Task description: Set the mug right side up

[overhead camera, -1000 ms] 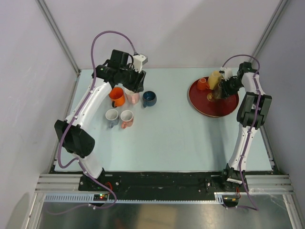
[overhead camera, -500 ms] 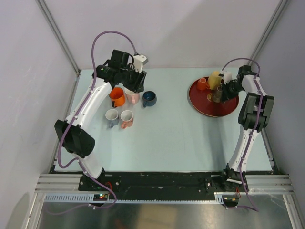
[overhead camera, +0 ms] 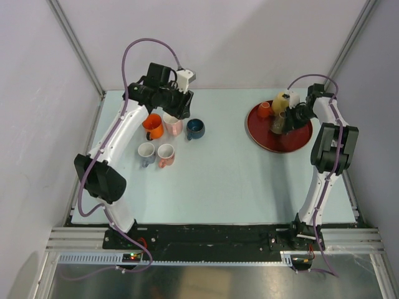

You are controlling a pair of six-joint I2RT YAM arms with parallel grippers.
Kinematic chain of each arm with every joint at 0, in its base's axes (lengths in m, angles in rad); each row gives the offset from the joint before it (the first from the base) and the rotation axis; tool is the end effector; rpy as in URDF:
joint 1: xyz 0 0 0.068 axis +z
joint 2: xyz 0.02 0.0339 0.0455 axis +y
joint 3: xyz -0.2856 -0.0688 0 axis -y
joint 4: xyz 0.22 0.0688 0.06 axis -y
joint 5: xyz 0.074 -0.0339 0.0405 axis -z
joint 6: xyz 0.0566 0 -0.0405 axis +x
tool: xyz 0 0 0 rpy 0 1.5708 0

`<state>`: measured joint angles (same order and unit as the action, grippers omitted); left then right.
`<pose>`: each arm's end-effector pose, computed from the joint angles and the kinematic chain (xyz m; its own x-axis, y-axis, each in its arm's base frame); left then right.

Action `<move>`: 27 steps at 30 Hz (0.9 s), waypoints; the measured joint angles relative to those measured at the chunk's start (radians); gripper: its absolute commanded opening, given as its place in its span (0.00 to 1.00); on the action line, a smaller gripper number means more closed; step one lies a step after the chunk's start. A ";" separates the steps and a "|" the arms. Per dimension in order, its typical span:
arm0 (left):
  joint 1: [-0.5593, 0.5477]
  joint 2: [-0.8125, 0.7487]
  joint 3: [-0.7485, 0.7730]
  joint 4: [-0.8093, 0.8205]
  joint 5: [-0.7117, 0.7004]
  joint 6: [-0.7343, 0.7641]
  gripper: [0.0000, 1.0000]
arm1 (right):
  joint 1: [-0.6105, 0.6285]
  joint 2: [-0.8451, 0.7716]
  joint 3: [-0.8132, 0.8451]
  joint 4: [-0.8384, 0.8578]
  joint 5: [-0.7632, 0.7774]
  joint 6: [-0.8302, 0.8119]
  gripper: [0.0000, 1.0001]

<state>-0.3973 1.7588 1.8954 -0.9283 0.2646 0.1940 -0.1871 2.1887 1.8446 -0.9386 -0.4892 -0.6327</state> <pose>0.3387 -0.1582 0.3919 -0.5392 0.4280 -0.7253 0.6592 0.7505 -0.0471 0.4451 -0.0572 0.2097 -0.7792 -0.3837 -0.4955 -0.5304 0.8249 0.1953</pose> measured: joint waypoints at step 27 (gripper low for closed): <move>0.196 0.159 0.318 0.092 0.505 -0.311 0.74 | 0.373 -0.204 0.148 0.687 -0.468 0.891 0.00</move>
<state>-0.2012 1.9175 2.2131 -0.8368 0.7700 -0.1173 0.1856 1.9850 1.9923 -0.2512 -0.9573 0.2584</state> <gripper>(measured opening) 0.733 0.114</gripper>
